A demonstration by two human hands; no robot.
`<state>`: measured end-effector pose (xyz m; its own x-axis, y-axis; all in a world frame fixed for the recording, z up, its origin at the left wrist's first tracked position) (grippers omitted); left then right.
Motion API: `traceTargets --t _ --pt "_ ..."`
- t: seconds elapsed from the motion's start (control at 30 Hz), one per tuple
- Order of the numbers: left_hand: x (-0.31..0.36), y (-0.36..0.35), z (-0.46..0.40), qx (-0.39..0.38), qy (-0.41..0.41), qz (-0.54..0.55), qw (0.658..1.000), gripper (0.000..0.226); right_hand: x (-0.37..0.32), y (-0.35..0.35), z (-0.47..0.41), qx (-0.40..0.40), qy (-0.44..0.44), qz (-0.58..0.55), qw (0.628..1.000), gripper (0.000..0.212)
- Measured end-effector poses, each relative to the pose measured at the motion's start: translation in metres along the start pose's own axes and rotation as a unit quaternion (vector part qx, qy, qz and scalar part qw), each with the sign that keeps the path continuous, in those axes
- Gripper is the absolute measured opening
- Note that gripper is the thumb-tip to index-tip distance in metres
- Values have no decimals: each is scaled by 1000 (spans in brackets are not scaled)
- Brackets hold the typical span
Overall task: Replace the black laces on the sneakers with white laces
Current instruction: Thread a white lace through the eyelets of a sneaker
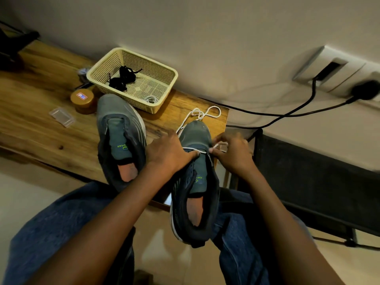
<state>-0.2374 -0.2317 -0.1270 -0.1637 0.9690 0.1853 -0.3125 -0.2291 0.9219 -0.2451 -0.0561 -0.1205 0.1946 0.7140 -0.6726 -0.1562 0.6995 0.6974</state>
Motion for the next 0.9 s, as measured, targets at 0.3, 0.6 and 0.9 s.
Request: traceTargets --t 0.3,0.6,0.9 --pt "1 0 1 -1 -1 23 1000 71 4 28 5 106 -63 79 989 7" --pt "3 0 -1 0 -7 15 1000 71 -9 -6 3 -10 19 52 998 19" --pt "3 -4 -3 -3 -9 24 1000 72 0 -8 3 -5 -17 99 995 17"
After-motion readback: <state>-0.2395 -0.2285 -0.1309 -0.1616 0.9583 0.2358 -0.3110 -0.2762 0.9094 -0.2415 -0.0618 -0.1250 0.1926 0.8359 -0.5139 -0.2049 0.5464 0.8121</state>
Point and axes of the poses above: each hand's wrist, its own z-axis away from the middle knuckle, its own y-axis out of the back of the hand, x = y × z, the point moved 9 cm from there along -z, towards the middle knuckle, and after that the axes turned 8 degrees about -z, right-handed, at the moved point
